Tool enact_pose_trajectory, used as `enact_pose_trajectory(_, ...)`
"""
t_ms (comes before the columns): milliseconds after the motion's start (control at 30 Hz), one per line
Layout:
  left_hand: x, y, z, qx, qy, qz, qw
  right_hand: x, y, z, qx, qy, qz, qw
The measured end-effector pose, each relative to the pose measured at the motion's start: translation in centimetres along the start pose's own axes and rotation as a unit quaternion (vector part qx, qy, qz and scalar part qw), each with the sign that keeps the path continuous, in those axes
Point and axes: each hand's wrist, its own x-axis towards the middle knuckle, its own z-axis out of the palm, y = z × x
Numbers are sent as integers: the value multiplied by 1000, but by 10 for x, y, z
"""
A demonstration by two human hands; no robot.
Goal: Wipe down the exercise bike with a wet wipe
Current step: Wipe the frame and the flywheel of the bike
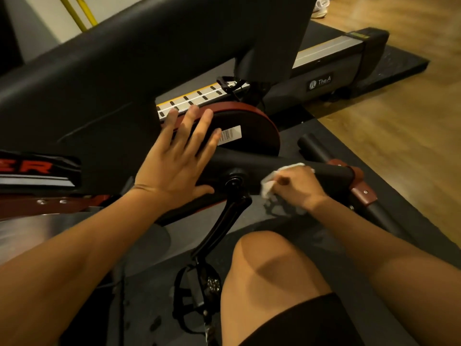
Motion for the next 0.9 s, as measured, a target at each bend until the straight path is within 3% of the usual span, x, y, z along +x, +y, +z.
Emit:
enact_pose_trajectory(100,-1,2,5,-5,13,0,1000,10,-34,22,-62,8,-103,993)
enact_pose_trajectory(200,-2,0,4,-17,31,0,999,11,-20,12,-100,-37,-93,990)
enact_pose_trajectory(300,1,-1,3,-25,29,22,999,7,24,-10,-142,-73,-22,987)
enact_pose_trajectory(400,1,0,3,-25,27,20,999,6,37,-9,-144,-42,22,988)
enact_pose_trajectory(600,4,6,2,-40,20,11,999,15,-9,17,-95,-15,-56,994)
enact_pose_trajectory(700,6,7,2,-46,20,13,999,20,29,6,-120,-10,8,993)
enact_pose_trajectory(833,7,6,3,-56,32,28,998,14,95,-31,-84,-39,185,978)
enact_pose_trajectory(900,7,6,3,-61,32,34,997,12,96,-32,-98,-53,198,974)
